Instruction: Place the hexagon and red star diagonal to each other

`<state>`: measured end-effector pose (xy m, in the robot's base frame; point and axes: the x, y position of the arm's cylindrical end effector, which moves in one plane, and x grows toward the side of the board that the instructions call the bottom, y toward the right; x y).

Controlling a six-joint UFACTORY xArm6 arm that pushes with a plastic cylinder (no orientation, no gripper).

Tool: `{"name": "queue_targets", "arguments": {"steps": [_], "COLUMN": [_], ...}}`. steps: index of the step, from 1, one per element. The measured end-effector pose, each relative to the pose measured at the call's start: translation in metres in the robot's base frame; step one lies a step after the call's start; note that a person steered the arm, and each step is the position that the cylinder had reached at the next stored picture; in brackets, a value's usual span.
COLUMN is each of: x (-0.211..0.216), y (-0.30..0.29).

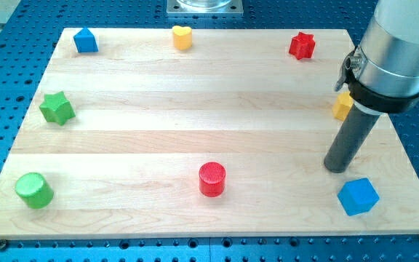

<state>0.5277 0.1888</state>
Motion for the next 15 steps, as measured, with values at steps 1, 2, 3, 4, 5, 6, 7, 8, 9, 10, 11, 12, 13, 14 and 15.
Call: {"name": "queue_targets", "arguments": {"steps": [1,2,3,4,5,6,7,8,9,10,11,12,13,14,15], "x": [0.000,0.001,0.000,0.000,0.000,0.000,-0.005,-0.022,-0.040,-0.077,-0.127,-0.137,-0.137,-0.130,-0.095], "y": [0.000,0.000,0.000,0.000,0.001,0.003,0.003,-0.002,-0.047,-0.102,-0.099,-0.095,-0.095,-0.095,-0.095]}}
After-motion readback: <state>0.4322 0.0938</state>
